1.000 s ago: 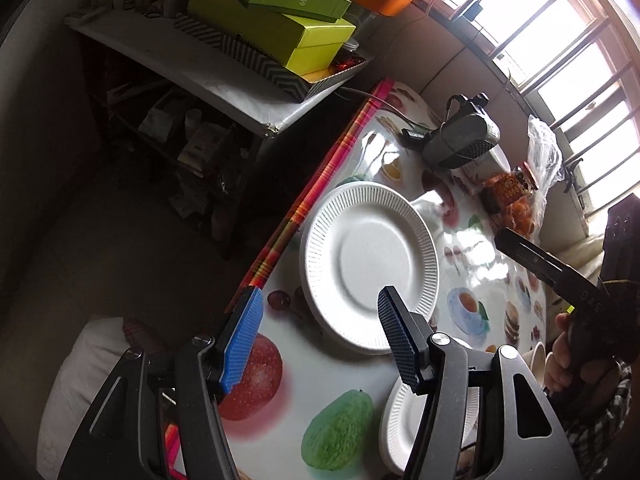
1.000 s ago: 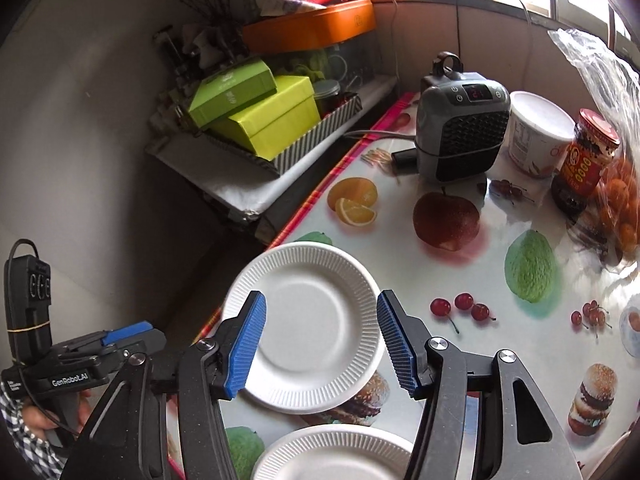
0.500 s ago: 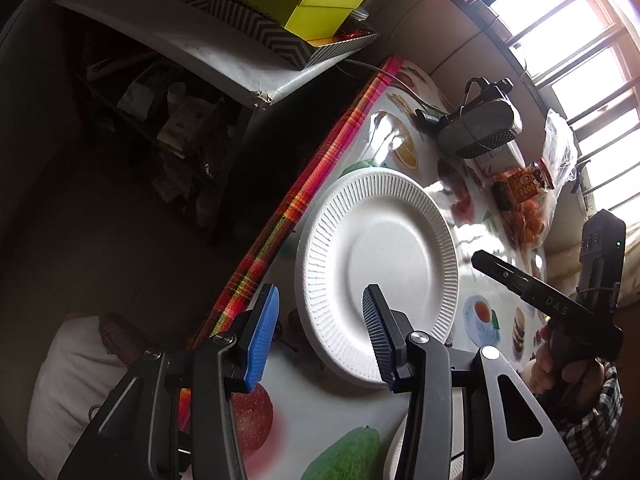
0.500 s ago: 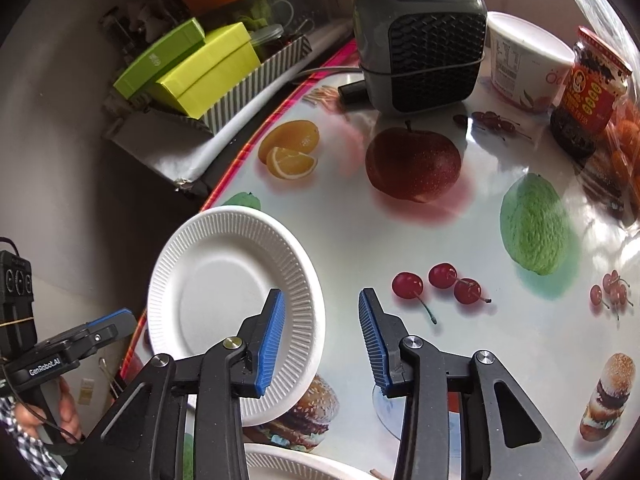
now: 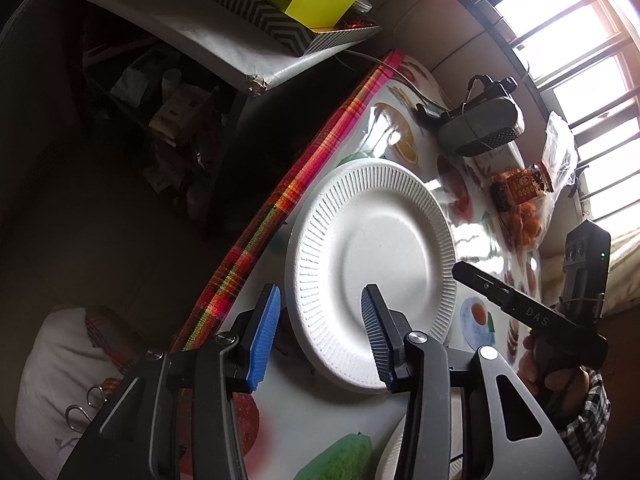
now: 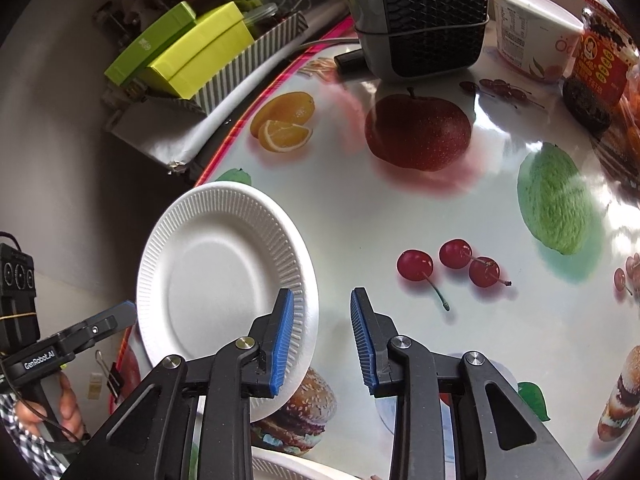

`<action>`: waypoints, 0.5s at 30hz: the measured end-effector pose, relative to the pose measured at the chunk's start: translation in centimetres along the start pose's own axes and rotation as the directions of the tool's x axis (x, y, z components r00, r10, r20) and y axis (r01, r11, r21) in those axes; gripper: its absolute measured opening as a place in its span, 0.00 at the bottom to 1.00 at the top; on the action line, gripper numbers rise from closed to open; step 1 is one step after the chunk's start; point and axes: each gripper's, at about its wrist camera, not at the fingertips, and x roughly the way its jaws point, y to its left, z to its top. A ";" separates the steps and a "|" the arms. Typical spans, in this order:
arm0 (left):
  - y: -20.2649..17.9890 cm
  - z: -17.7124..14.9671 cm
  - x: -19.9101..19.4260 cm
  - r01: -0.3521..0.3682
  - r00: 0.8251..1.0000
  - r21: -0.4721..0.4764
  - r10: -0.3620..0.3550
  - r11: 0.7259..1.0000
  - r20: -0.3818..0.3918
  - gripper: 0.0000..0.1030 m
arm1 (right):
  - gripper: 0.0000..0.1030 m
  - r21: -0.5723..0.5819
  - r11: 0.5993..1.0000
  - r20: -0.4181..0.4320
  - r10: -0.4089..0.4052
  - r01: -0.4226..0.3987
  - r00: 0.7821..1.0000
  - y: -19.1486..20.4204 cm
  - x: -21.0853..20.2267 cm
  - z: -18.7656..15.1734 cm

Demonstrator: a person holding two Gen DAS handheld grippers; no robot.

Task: Organize plates and bowls

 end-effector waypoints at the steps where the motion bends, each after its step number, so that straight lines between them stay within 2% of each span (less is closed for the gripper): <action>1: 0.0 0.0 0.1 0.000 1.000 0.000 0.000 1.000 -0.003 0.40 | 0.23 0.000 1.000 -0.002 0.002 -0.002 1.000 0.0 0.0 0.0; 6: -0.2 0.0 0.5 0.000 1.000 -0.004 0.000 1.000 -0.007 0.36 | 0.22 0.004 1.000 -0.005 0.006 -0.006 1.000 -0.1 0.1 0.0; 8: -0.2 0.0 0.6 0.000 1.000 -0.005 -0.001 1.000 -0.008 0.31 | 0.18 0.005 1.000 -0.008 0.007 -0.007 1.000 -0.1 0.2 -0.1; 15: -0.3 -0.1 1.1 -0.003 1.000 -0.005 0.003 1.000 -0.017 0.27 | 0.12 0.007 1.000 -0.009 0.009 -0.009 1.000 -0.3 0.3 -0.3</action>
